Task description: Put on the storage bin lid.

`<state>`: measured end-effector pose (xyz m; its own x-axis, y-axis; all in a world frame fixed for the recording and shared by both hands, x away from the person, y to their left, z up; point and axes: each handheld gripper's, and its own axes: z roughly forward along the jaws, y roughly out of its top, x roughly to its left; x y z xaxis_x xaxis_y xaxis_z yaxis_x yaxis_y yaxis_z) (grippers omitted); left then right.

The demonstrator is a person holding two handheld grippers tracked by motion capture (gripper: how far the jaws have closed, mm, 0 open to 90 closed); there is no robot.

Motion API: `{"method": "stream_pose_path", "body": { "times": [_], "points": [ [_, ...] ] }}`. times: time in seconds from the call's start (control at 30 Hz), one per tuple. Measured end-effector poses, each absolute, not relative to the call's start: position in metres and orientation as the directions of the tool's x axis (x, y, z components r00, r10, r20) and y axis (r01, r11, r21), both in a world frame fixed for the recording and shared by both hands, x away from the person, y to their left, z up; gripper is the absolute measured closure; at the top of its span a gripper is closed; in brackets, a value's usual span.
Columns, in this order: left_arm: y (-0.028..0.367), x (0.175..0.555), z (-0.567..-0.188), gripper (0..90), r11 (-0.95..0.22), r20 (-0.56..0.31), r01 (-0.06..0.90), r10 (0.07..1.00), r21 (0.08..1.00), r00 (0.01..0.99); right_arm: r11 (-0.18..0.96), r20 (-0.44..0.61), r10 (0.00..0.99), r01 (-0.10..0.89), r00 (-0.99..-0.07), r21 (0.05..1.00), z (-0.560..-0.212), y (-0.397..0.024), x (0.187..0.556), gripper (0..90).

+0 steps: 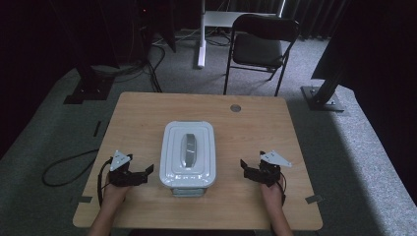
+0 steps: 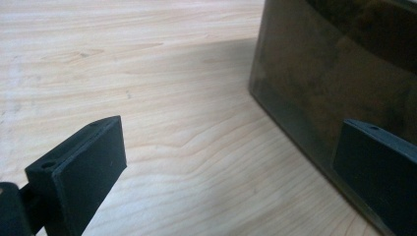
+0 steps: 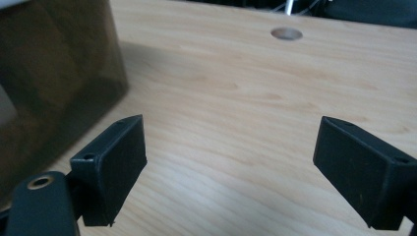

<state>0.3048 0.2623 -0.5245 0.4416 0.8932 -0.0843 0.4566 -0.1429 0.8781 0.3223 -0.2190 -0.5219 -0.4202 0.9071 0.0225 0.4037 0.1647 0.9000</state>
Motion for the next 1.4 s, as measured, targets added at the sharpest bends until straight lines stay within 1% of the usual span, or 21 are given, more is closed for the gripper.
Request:
{"method": "stream_pose_path", "body": {
  "times": [0.03, 0.13, 0.3, 0.43, 0.63, 0.7, 0.9, 0.93, 1.07, 1.13, 1.23, 1.27, 1.3, 1.37, 1.4],
  "points": [
    [0.264, 0.304, -0.525, 0.9, -0.146, -0.080, 0.461, 0.896, 0.875, 0.436, 0.171, 0.004, 0.915, 0.396, -0.404, 0.902, -0.523, -0.220, 0.321, 12.0],
    [0.268, 0.302, -0.524, 0.9, -0.129, -0.092, 0.458, 0.898, 0.880, 0.430, 0.182, -0.010, 0.919, 0.401, -0.394, 0.898, -0.527, -0.226, 0.318, 12.0],
    [0.278, 0.296, -0.526, 1.0, -0.113, -0.096, 0.460, 0.908, 0.881, 0.408, 0.161, 0.000, 0.930, 0.408, -0.367, 0.899, -0.529, -0.236, 0.315, 12.0],
    [0.286, 0.293, -0.530, 0.9, -0.103, -0.101, 0.473, 0.916, 0.875, 0.388, 0.167, -0.019, 0.939, 0.409, -0.343, 0.897, -0.531, -0.244, 0.313, 11.9],
    [0.293, 0.289, -0.531, 0.9, -0.098, -0.097, 0.477, 0.925, 0.873, 0.367, 0.140, -0.005, 0.953, 0.425, -0.304, 0.894, -0.533, -0.256, 0.309, 11.9],
    [0.295, 0.289, -0.532, 0.9, -0.096, -0.097, 0.482, 0.928, 0.871, 0.360, 0.131, -0.011, 0.962, 0.429, -0.271, 0.894, -0.533, -0.262, 0.305, 12.0],
    [0.302, 0.285, -0.531, 1.0, -0.094, -0.088, 0.480, 0.935, 0.872, 0.343, 0.109, -0.003, 0.971, 0.437, -0.237, 0.893, -0.536, -0.274, 0.301, 11.9],
    [0.304, 0.284, -0.532, 1.0, -0.100, -0.080, 0.485, 0.938, 0.869, 0.337, 0.107, -0.008, 0.976, 0.447, -0.219, 0.888, -0.536, -0.281, 0.300, 11.9],
    [0.308, 0.282, -0.533, 1.0, -0.101, -0.078, 0.501, 0.943, 0.860, 0.324, 0.088, 0.002, 0.981, 0.456, -0.194, 0.885, -0.537, -0.290, 0.297, 11.9],
    [0.312, 0.280, -0.535, 1.0, -0.098, -0.079, 0.510, 0.946, 0.855, 0.313, 0.071, 0.006, 0.987, 0.469, -0.162, 0.880, -0.537, -0.297, 0.295, 12.0],
    [0.315, 0.278, -0.536, 0.9, -0.082, -0.087, 0.513, 0.951, 0.854, 0.297, 0.056, 0.015, 0.989, 0.472, -0.145, 0.880, -0.537, -0.301, 0.293, 12.0],
    [0.317, 0.277, -0.536, 0.9, -0.058, -0.107, 0.512, 0.952, 0.857, 0.288, 0.048, 0.018, 0.991, 0.474, -0.132, 0.879, -0.536, -0.305, 0.292, 12.0],
    [0.317, 0.277, -0.536, 0.9, -0.058, -0.107, 0.512, 0.952, 0.857, 0.288, 0.048, 0.018, 0.991, 0.474, -0.132, 0.879, -0.536, -0.305, 0.292, 12.0],
    [0.318, 0.275, -0.537, 0.9, -0.065, -0.098, 0.514, 0.954, 0.856, 0.284, 0.045, 0.020, 0.991, 0.482, -0.129, 0.875, -0.537, -0.310, 0.291, 12.0],
    [0.319, 0.273, -0.538, 1.0, -0.084, -0.078, 0.523, 0.957, 0.848, 0.280, 0.047, 0.015, 0.992, 0.491, -0.122, 0.870, -0.539, -0.315, 0.290, 12.0]
  ]
}}
